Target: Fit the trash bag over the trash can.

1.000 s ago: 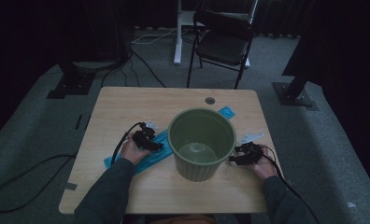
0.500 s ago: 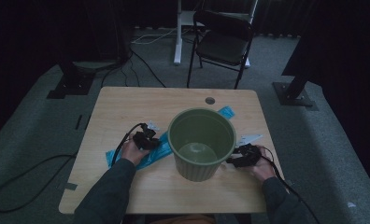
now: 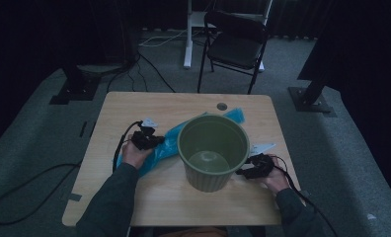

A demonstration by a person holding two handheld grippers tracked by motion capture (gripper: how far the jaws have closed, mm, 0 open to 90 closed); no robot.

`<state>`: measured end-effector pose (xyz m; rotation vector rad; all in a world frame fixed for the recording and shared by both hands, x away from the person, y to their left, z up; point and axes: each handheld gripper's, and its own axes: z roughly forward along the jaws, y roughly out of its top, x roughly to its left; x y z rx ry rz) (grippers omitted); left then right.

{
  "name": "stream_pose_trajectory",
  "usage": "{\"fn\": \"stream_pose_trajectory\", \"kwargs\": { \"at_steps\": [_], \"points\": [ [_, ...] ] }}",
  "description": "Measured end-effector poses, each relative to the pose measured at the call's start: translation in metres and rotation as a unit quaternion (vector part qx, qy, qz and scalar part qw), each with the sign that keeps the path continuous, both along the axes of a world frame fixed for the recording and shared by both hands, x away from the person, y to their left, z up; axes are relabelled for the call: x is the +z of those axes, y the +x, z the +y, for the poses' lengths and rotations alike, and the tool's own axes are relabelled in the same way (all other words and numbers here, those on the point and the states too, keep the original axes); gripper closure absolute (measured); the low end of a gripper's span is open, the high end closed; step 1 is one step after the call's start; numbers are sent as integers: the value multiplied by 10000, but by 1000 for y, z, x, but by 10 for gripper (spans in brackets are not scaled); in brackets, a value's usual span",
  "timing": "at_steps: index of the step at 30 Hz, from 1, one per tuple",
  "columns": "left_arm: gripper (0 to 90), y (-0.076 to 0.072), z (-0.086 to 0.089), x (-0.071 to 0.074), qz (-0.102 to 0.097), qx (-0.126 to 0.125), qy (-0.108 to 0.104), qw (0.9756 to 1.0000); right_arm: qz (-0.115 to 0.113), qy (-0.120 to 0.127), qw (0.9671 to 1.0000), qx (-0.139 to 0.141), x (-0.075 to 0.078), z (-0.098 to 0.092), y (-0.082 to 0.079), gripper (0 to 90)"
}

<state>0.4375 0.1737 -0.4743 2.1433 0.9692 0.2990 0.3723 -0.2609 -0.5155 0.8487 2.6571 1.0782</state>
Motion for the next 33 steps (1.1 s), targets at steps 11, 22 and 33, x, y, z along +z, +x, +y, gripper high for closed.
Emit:
{"fn": "stream_pose_trajectory", "kwargs": {
  "at_steps": [11,22,33],
  "points": [
    [892,-3,5,50,-461,-77,-581,9972,-2,-3,10000,23,-1,2,-1,449],
    [892,-8,-1,87,-771,-256,-851,9931,28,-68,9999,93,-3,8,-2,451],
    [893,-8,-13,119,-989,-439,-958,9895,39,-59,9997,226,-3,16,-5,452]
  ]
}}
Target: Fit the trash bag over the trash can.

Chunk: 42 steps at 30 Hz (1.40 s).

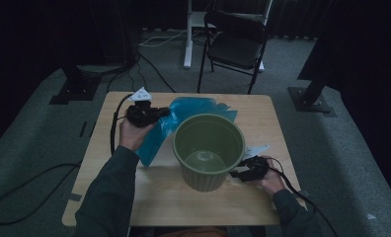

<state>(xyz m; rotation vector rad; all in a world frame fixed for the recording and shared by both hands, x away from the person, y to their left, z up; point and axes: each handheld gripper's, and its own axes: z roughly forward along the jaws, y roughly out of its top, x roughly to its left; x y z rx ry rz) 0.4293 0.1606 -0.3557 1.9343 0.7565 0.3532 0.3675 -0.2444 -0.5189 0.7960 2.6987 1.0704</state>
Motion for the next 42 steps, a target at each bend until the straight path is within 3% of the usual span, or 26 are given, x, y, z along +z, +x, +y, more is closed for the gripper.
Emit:
{"fn": "stream_pose_trajectory", "kwargs": {
  "at_steps": [10,20,33,42],
  "points": [
    [893,-2,-17,28,-211,-178,-62,9996,51,91,9999,17,0,4,-1,455],
    [892,-2,-41,44,-298,-409,-96,9987,31,218,9998,27,2,8,0,477],
    [892,-4,-81,55,-305,-827,-81,9961,-124,197,9997,46,6,27,1,494],
    [892,-6,-120,58,-229,-1198,-101,9925,-199,130,9997,-109,8,17,5,492]
  ]
}}
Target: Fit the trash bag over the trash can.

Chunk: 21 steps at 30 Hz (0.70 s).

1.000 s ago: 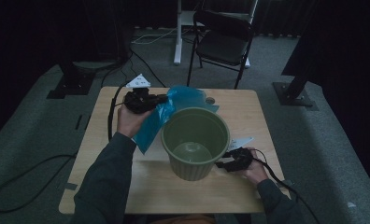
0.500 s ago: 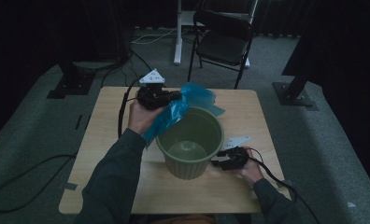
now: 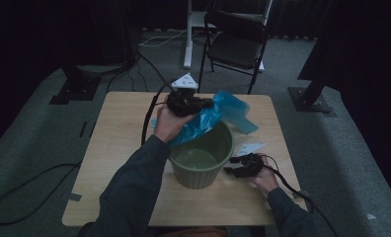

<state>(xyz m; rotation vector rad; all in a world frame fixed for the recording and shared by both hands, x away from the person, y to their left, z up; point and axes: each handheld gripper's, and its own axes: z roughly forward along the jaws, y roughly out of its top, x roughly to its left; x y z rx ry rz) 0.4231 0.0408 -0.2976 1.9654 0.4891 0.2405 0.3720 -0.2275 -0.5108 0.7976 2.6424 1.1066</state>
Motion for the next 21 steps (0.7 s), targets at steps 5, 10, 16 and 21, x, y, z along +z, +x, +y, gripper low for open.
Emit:
{"fn": "stream_pose_trajectory", "kwargs": {
  "at_steps": [5,10,16,21],
  "points": [
    [891,1,-23,-1,56,-208,83,9997,24,-27,9999,-142,2,-10,3,530],
    [891,-2,-36,-1,82,-352,115,9993,-21,47,9996,-275,6,-17,3,548],
    [889,-5,-25,1,127,-338,48,9993,-66,93,9989,-452,9,-28,4,566],
    [887,-11,-4,-8,146,-221,166,9995,-218,230,9972,-677,17,-41,3,571]
  ]
}}
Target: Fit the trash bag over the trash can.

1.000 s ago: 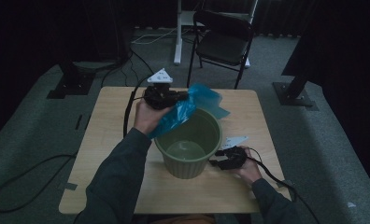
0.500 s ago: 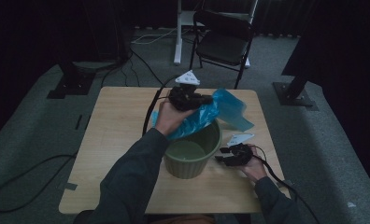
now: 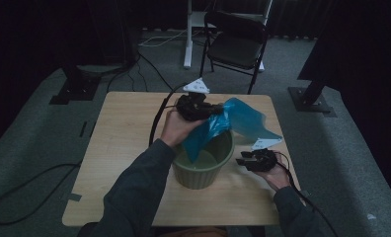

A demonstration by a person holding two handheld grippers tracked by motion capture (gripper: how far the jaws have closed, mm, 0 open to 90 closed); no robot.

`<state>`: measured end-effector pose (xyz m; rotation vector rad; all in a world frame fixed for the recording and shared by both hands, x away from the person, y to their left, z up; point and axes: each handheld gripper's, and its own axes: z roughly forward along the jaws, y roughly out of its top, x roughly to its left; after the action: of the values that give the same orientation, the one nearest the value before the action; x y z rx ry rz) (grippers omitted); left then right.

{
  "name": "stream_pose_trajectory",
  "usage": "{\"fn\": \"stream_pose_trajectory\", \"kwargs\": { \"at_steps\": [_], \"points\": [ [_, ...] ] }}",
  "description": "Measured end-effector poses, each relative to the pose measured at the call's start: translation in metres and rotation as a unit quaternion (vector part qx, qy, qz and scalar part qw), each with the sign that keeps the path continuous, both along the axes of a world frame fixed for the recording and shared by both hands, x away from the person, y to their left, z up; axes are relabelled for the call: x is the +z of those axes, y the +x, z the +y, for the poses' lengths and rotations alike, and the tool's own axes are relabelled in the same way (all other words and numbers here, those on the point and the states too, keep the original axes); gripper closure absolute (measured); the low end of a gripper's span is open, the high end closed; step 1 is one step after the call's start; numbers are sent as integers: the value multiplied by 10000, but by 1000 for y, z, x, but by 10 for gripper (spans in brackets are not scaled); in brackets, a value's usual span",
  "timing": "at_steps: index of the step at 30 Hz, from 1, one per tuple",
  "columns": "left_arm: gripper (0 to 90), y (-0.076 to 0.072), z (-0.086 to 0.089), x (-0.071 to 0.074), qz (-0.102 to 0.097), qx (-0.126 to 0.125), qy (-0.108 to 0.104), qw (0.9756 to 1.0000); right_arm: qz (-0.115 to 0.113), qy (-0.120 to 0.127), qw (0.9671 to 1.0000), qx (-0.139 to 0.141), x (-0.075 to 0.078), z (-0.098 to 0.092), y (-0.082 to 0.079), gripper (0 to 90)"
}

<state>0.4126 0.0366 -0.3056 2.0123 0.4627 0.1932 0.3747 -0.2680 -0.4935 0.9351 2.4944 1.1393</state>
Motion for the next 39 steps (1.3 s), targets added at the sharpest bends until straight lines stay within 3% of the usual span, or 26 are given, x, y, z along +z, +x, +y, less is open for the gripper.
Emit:
{"fn": "stream_pose_trajectory", "kwargs": {
  "at_steps": [6,12,20,23,28,34,39],
  "points": [
    [885,-5,33,-18,46,307,326,9990,-221,50,9994,-280,6,-11,-1,570],
    [881,-8,54,-30,125,440,478,9978,-458,333,9974,-443,17,-15,-4,536],
    [876,-10,62,-33,117,492,585,9970,-763,621,9942,-427,40,-13,-4,526],
    [874,-11,61,-33,98,491,659,9966,-807,846,9922,-439,49,-14,0,526],
    [866,-12,62,-34,62,512,745,9959,-1001,1018,9889,-404,66,-11,2,526],
    [859,-12,66,-37,42,590,842,9947,-1001,1390,9847,-308,79,-13,3,523],
    [848,-11,67,-40,22,647,1026,9926,-979,1798,9786,-184,90,-14,5,522]
  ]
}}
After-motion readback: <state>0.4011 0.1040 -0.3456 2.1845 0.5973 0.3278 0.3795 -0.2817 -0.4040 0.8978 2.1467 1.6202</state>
